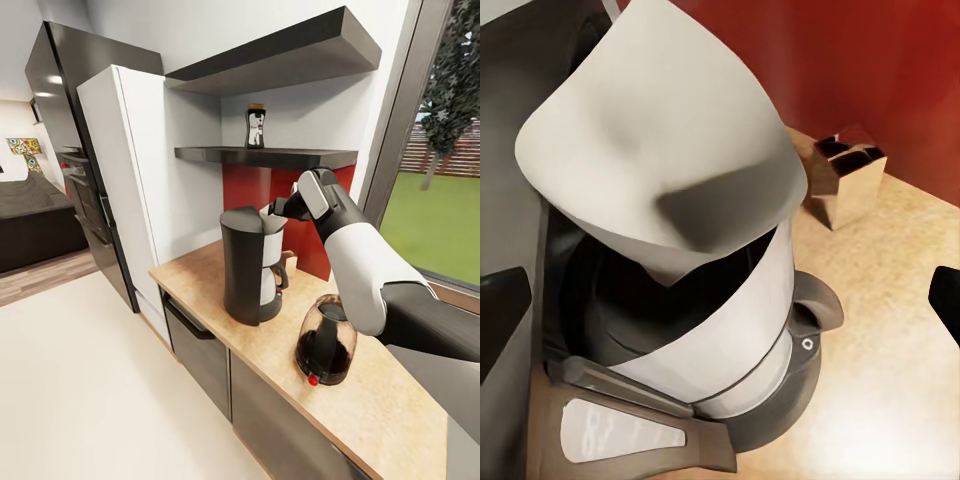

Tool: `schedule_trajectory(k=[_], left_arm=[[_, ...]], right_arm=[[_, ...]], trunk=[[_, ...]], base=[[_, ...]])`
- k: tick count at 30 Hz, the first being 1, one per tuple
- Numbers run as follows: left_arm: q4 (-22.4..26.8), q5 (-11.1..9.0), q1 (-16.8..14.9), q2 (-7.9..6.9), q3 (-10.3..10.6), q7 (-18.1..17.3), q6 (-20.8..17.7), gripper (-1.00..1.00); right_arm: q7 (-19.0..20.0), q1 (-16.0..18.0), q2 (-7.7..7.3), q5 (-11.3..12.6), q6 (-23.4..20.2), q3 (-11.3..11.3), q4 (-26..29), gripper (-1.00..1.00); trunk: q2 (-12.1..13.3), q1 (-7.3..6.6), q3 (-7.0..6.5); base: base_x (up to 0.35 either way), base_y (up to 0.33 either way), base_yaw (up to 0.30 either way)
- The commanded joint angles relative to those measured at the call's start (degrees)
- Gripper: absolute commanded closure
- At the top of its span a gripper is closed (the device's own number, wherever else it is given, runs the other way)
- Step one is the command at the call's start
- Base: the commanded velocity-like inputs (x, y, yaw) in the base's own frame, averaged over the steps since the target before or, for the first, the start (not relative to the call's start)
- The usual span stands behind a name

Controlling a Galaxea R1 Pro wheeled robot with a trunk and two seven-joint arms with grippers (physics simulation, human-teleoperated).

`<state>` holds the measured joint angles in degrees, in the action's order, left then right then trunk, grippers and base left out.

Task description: Set up a coffee station on the kitchen countertop: keep the coffee maker on the countertop, move the bottle of coffee from the kitchen shelf to the counter next to the coffee maker, place a paper coffee filter on top of the coffee maker, put the saucer next to the coffee maker with the coffee cup on the saucer, and place the electric kettle next to the coffee maker.

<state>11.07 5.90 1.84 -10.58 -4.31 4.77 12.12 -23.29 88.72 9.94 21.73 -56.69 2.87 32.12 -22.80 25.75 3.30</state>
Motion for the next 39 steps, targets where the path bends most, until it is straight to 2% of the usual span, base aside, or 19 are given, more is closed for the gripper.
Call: schedule_trajectory(k=[1, 15, 39], left_arm=[[0.1, 0.6, 0.0, 0.03, -0.4, 0.1, 0.1, -1.0], [0.1, 0.6, 0.0, -0.04, -0.4, 0.1, 0.1, -1.0], [0.1, 0.6, 0.0, -0.05, -0.5, 0.1, 0.1, -1.0]], right_arm=[[-0.5, 0.1, 0.06, 0.5, -0.1, 0.3, 0.0, -1.0], [-0.5, 0.1, 0.06, 0.5, -0.1, 0.2, 0.0, -1.0], [-0.5, 0.1, 0.06, 0.5, -0.1, 0.2, 0.0, -1.0]], trunk=[[-0.1, 0.04, 0.12], [-0.1, 0.04, 0.12], [-0.1, 0.04, 0.12]], base=[[0.0, 0.0, 0.0], [-0.039, 0.0, 0.0], [-0.305, 0.0, 0.0]])
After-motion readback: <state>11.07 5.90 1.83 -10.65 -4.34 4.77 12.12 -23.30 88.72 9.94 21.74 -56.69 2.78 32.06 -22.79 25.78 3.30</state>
